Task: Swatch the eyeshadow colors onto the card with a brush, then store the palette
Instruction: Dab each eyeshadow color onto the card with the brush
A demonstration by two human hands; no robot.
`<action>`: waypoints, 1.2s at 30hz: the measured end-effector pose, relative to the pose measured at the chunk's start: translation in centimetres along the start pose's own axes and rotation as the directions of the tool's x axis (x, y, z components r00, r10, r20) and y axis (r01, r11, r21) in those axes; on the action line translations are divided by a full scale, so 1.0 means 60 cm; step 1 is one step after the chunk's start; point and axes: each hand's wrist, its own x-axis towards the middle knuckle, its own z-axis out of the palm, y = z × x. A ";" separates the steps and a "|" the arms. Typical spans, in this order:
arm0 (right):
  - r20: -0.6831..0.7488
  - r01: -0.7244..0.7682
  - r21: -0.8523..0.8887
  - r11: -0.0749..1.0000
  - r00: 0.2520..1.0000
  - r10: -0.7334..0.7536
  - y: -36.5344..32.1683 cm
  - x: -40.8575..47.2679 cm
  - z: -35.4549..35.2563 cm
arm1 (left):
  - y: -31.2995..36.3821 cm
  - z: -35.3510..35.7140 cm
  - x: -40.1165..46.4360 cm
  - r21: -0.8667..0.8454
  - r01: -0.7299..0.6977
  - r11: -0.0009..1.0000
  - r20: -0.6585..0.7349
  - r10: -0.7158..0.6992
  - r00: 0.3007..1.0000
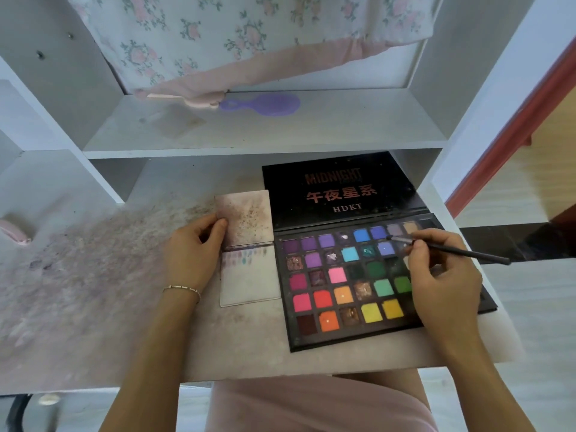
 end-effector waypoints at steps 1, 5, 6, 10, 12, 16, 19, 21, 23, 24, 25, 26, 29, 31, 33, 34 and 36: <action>-0.028 0.010 -0.027 1.000 1.000 -0.011 0.004 0.001 -0.005 | 0.001 0.002 -0.001 0.004 0.005 1.000 -0.016 -0.005 1.000; -0.117 0.004 -0.118 0.993 0.993 -0.018 0.018 0.001 -0.017 | 0.000 0.007 -0.004 0.052 -0.008 0.999 -0.059 0.011 0.998; -0.126 -0.007 -0.118 0.993 0.992 -0.008 0.021 0.001 -0.017 | -0.001 0.007 -0.005 0.047 -0.015 0.999 -0.057 0.018 0.998; -0.085 -0.005 -0.122 0.993 0.996 -0.005 0.025 0.004 -0.016 | -0.001 0.004 -0.006 0.042 -0.030 0.999 -0.043 0.032 0.999; -0.058 0.001 -0.131 0.991 0.998 -0.009 0.027 0.005 -0.016 | -0.002 0.004 -0.006 0.061 -0.041 0.997 -0.041 0.043 0.998; -0.026 -0.006 -0.181 0.983 1.000 0.002 0.031 0.006 -0.015 | -0.002 0.004 -0.006 0.083 -0.042 0.996 -0.043 0.046 0.998; -0.034 -0.022 -0.200 0.980 0.999 0.015 0.032 0.006 -0.014 | -0.001 0.004 -0.006 0.059 -0.045 0.997 -0.044 0.047 0.998; -0.049 -0.018 -0.184 0.983 0.999 0.009 0.031 0.007 -0.014 | -0.003 0.004 -0.007 0.056 -0.055 0.997 -0.036 0.057 0.998; -0.044 -0.007 -0.194 0.981 0.999 -0.002 0.030 0.007 -0.014 | -0.004 0.003 -0.007 0.061 -0.059 0.996 -0.030 0.061 0.998; -0.036 -0.006 -0.205 0.979 0.999 -0.002 0.030 0.007 -0.014 | -0.004 0.003 -0.007 0.059 -0.059 0.997 -0.028 0.061 0.998; -0.030 -0.008 -0.212 0.977 1.000 0.002 0.030 0.007 -0.014 | -0.004 0.003 -0.008 0.054 -0.057 0.997 -0.027 0.058 0.998; -0.027 -0.013 -0.214 0.977 1.000 0.008 0.030 0.007 -0.014 | -0.003 0.003 -0.008 0.047 -0.054 0.997 -0.027 0.055 0.998; -0.030 -0.019 -0.203 0.979 0.999 0.014 0.029 0.006 -0.014 | 0.000 0.003 -0.008 0.048 -0.044 0.998 -0.035 0.046 0.998; -0.018 -0.016 -0.207 0.978 1.000 0.012 0.028 0.006 -0.014 | 0.001 0.003 -0.009 0.054 -0.044 0.998 -0.042 0.047 0.998; -0.015 -0.030 -0.212 0.977 1.000 0.028 0.027 0.007 -0.014 | 0.002 0.004 -0.009 0.053 -0.039 0.998 -0.045 0.041 0.998; -0.018 -0.038 -0.213 0.976 0.999 0.035 0.027 0.006 -0.014 | 0.002 0.004 -0.008 0.052 -0.037 0.998 -0.045 0.039 0.998; -0.023 -0.023 -0.215 0.976 1.000 0.019 0.026 0.005 -0.014 | 0.001 0.004 -0.008 0.047 -0.029 0.998 -0.046 0.032 0.998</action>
